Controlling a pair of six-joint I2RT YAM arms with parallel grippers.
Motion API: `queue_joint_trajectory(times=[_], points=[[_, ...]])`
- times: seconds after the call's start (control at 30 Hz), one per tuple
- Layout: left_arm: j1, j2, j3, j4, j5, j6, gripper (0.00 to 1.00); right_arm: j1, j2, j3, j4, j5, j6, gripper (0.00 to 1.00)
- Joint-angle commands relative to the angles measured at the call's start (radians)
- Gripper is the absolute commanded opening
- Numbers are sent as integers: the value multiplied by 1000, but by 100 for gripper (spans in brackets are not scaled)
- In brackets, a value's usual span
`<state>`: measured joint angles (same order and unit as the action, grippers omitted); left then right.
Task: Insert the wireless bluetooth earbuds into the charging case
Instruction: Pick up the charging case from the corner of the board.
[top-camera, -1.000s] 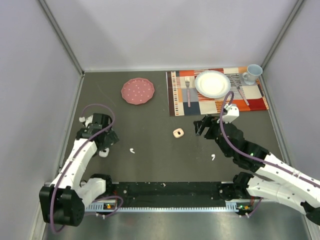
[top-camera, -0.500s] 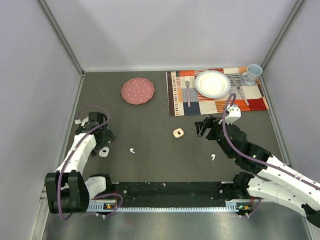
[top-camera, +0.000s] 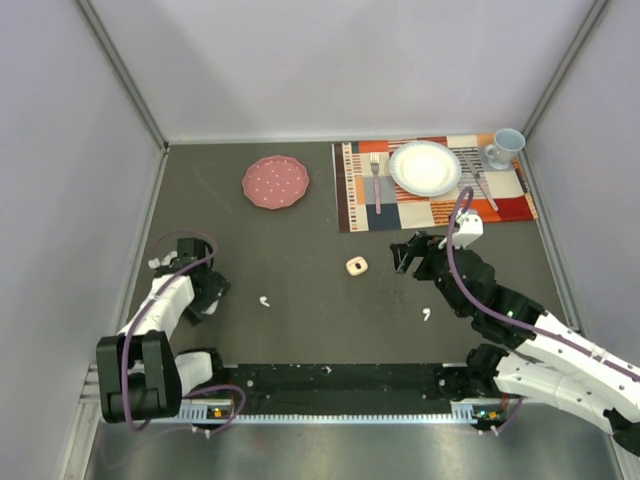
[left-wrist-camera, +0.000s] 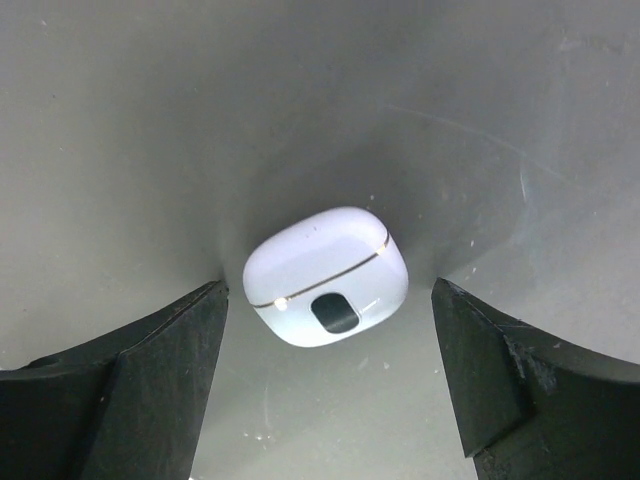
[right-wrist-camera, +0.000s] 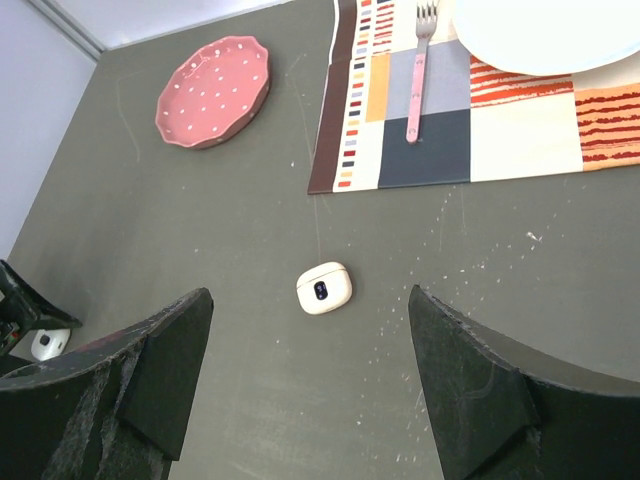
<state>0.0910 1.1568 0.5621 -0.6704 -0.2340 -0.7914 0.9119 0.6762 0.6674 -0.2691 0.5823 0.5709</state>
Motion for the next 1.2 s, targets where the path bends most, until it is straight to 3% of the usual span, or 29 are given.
queue_joint_trajectory(times=[0.0, 0.3, 0.67, 0.8, 0.9, 1.13, 1.17], points=[[50, -6, -13, 80, -25, -20, 83, -11, -12, -6, 34, 7, -3, 79], [95, 18, -44, 129, 62, 17, 67, -11, -7, -3, 33, 8, -5, 80], [95, 14, -48, 129, 153, 0, 71, -11, 0, -5, 34, 4, -3, 80], [95, 26, -56, 149, 148, 0, 66, -11, 0, -2, 34, 4, -6, 79], [95, 43, -59, 166, 165, 4, 53, -11, -1, -2, 34, 5, -11, 80], [90, 46, -30, 210, 229, 58, 45, -11, 3, -2, 31, 4, -9, 79], [92, 44, -27, 224, 292, 73, 45, -11, 5, 0, 30, 2, -9, 79]])
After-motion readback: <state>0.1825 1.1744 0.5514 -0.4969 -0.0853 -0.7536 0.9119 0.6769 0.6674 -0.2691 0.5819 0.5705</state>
